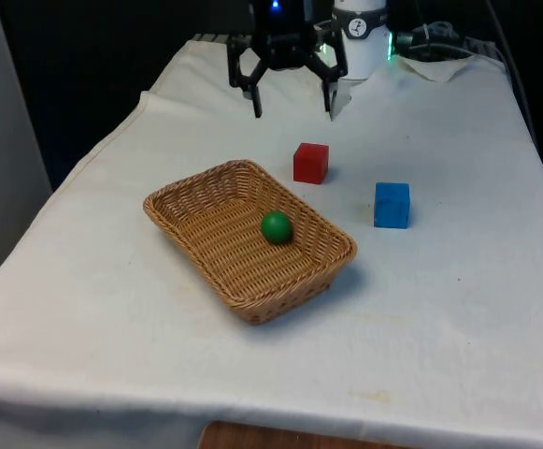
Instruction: Place all non-red objects into the basket.
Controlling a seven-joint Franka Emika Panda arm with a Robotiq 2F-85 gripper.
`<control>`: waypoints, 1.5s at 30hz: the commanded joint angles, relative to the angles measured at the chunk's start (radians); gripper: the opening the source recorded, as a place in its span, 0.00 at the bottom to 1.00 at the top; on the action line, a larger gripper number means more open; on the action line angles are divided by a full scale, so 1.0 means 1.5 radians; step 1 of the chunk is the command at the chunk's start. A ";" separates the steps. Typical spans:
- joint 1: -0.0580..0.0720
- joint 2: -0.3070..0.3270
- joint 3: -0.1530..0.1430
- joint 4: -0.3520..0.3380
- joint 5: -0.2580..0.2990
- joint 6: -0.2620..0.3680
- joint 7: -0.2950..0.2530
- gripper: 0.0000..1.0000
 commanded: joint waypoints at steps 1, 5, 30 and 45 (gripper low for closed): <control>0.007 -0.008 0.001 -0.009 -0.009 0.002 0.011 1.00; 0.003 -0.013 0.013 -0.015 -0.001 0.000 0.008 1.00; 0.023 -0.037 0.098 -0.053 -0.044 0.019 0.093 1.00; 0.023 -0.030 0.155 -0.071 -0.093 0.048 0.162 1.00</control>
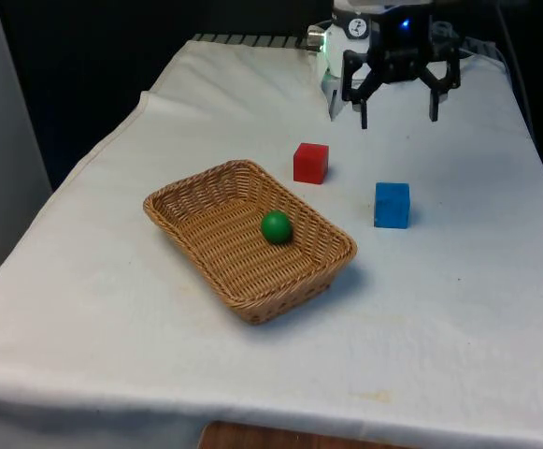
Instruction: Place all non-red objects into the basket.
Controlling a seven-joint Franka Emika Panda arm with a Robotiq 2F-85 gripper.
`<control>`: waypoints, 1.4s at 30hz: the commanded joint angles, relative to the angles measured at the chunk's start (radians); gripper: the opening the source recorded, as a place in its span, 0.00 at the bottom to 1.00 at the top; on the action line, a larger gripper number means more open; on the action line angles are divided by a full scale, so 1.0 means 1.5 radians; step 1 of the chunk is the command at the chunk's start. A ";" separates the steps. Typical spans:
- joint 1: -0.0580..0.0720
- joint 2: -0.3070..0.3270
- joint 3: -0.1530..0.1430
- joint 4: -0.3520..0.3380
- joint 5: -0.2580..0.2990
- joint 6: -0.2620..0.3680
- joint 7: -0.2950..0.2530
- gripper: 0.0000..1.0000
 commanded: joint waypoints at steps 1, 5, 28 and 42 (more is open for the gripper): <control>0.003 0.004 0.001 -0.001 -0.005 0.009 0.008 1.00; 0.001 0.015 0.007 -0.003 -0.001 0.023 0.007 1.00; -0.004 0.056 0.012 -0.047 0.009 0.103 0.046 1.00; -0.009 0.085 0.025 -0.042 0.017 0.143 0.077 1.00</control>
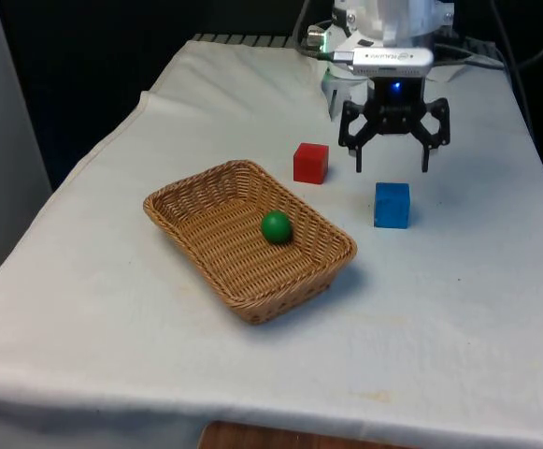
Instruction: Place all non-red objects into the basket.
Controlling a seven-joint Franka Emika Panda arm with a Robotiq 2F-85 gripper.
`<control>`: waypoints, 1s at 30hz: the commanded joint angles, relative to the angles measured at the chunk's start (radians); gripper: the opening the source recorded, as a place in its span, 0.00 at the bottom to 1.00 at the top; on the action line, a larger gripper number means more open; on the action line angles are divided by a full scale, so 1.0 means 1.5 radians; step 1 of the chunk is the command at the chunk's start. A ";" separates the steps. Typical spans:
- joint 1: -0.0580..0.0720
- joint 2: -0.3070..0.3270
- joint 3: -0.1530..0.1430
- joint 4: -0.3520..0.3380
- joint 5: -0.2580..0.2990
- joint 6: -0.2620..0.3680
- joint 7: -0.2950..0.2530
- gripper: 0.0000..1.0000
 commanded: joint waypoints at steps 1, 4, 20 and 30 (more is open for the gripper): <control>-0.005 0.005 0.007 0.003 0.013 0.007 -0.007 1.00; 0.000 0.005 0.001 0.002 0.003 0.005 -0.001 1.00; -0.008 0.056 0.022 0.003 0.034 0.084 -0.019 1.00; -0.001 0.078 0.016 0.003 0.020 0.107 -0.007 1.00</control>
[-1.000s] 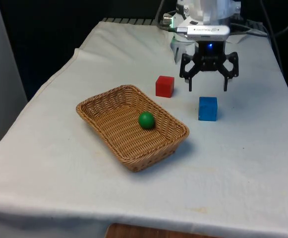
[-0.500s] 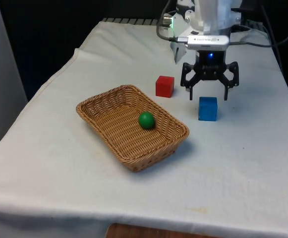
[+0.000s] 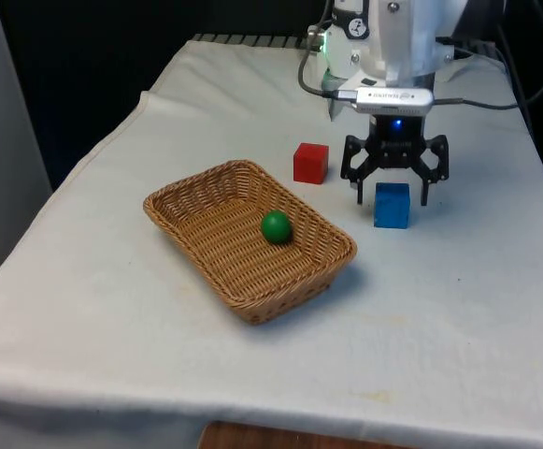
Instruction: Place all non-red objects into the basket.
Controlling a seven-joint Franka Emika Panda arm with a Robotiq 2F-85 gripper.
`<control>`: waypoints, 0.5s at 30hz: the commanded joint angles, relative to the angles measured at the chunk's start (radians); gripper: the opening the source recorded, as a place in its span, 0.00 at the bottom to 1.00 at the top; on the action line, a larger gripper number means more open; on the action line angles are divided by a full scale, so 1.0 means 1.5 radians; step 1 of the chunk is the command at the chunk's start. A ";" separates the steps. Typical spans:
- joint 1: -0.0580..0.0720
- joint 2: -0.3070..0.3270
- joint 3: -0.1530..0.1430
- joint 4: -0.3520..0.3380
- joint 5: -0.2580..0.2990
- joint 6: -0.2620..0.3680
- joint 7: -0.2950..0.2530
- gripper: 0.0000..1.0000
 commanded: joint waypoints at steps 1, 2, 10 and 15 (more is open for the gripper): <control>-0.010 0.002 0.014 0.001 0.016 0.008 -0.013 1.00; -0.010 0.003 0.014 0.001 0.015 0.010 -0.012 1.00; -0.001 0.007 0.002 0.000 0.001 0.010 0.000 1.00; -0.005 -0.003 0.003 -0.002 0.003 0.008 -0.005 1.00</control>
